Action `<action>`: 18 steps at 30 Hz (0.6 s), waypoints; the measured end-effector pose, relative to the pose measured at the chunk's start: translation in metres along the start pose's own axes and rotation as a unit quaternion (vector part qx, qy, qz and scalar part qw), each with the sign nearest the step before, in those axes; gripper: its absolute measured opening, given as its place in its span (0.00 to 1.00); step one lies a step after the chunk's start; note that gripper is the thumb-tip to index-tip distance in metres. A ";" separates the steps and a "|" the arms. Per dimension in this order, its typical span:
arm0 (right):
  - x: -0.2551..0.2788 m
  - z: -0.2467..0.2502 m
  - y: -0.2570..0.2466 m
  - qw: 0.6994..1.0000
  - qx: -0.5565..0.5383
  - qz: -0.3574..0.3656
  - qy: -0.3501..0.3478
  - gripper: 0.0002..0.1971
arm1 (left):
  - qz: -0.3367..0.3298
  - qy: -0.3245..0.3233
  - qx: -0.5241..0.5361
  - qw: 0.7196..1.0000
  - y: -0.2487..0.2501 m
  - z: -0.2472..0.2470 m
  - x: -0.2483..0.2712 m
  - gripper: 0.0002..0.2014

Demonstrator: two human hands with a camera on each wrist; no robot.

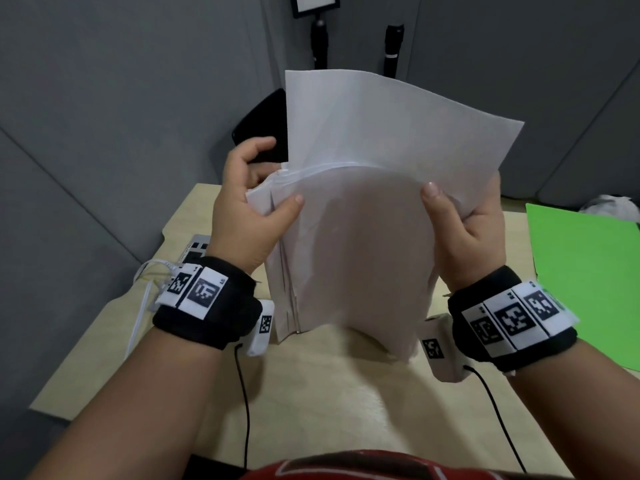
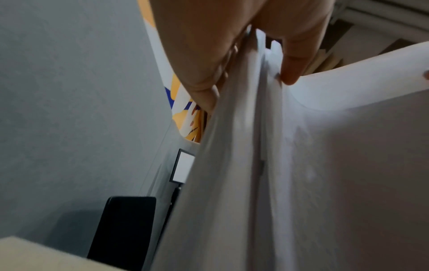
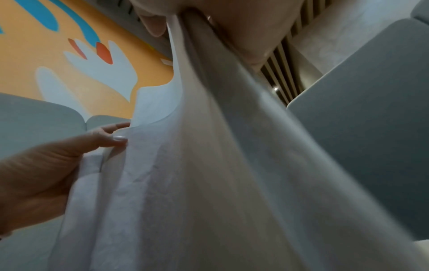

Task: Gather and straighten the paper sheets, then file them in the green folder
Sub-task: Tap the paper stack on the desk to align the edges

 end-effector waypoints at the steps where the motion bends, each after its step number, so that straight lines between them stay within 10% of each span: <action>1: -0.001 0.000 -0.003 1.000 -0.003 0.004 0.002 0.15 | -0.014 0.001 -0.003 1.000 0.006 0.001 -0.001 0.30; 10: -0.006 -0.007 -0.010 1.000 0.014 -0.001 0.020 0.10 | -0.049 -0.014 -0.040 0.998 0.030 -0.005 -0.012 0.05; 18: -0.011 -0.007 -0.014 1.000 0.007 0.014 -0.014 0.15 | 0.023 -0.005 0.058 0.998 0.009 0.006 -0.010 0.11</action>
Point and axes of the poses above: each hand's wrist, its own x-axis away from the middle knuckle, its own z-axis out of the back of the hand, y = z × x, the point moved 10 cm from there along -x, towards the middle knuckle, and after that the axes turned 6 degrees about z, right-handed, at the moved point
